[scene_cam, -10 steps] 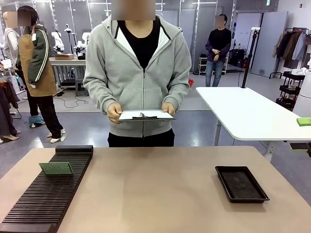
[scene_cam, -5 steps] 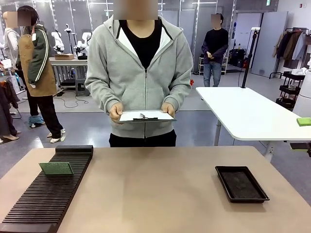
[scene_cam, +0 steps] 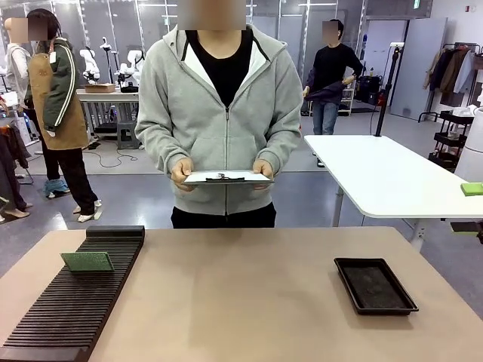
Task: Inspect the PCB.
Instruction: Pick up the Blank PCB and present it to the human.
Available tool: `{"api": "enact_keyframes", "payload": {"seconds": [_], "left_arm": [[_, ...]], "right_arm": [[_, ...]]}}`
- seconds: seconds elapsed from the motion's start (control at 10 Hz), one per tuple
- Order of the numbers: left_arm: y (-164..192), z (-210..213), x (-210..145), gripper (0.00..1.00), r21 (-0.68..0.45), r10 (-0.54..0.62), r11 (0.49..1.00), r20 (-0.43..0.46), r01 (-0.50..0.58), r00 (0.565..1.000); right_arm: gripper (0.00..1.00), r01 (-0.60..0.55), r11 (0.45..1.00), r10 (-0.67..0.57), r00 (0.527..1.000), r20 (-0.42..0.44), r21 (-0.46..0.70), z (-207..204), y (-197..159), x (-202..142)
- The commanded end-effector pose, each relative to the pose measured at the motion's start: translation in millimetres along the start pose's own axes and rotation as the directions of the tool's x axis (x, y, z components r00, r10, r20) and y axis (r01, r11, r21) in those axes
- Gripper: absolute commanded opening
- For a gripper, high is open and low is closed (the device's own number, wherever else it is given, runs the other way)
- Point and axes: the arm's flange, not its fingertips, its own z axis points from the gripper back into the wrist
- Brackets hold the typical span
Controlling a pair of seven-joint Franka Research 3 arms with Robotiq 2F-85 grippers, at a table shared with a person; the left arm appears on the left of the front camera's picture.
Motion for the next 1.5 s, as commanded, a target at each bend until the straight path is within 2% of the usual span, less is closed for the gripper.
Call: {"api": "enact_keyframes", "payload": {"seconds": [0.0,0.1,0.2,0.4,0.5,0.6,1.2,1.4], "left_arm": [[20,-36,1,1.00,0.223,-0.124,0.958,-0.248,0.181,0.961],[22,-50,5,1.00,0.299,-0.150,0.922,-0.309,0.245,0.939],[20,-63,3,1.00,0.286,-0.192,0.910,-0.353,0.301,0.916],[27,-74,-4,1.00,0.283,-0.171,0.916,-0.366,0.284,0.915],[29,-74,-8,1.00,0.266,-0.170,0.925,-0.344,0.270,0.923],[23,-71,4,1.00,0.260,-0.224,0.906,-0.374,0.334,0.900],[23,-73,2,1.00,0.246,-0.240,0.907,-0.366,0.342,0.899],[53,-86,13,1.00,0.205,-0.254,0.909,-0.423,0.364,0.870]], "right_arm": [[1.00,-0.010,1.000,0.010,1.000,0.002,0.006,0,1,1],[1.00,-0.010,1.000,0.010,1.000,0.002,0.006,0,1,1],[1.00,-0.010,1.000,0.010,1.000,0.002,0.006,0,1,1],[1.00,-0.010,1.000,0.010,1.000,0.002,0.006,0,1,1],[1.00,-0.010,1.000,0.010,1.000,0.002,0.006,0,1,1],[1.00,-0.010,1.000,0.010,1.000,0.002,0.006,0,1,1],[1.00,-0.010,1.000,0.010,1.000,0.002,0.006,0,1,1],[1.00,-0.010,1.000,0.010,1.000,0.002,0.006,0,1,1]]}}
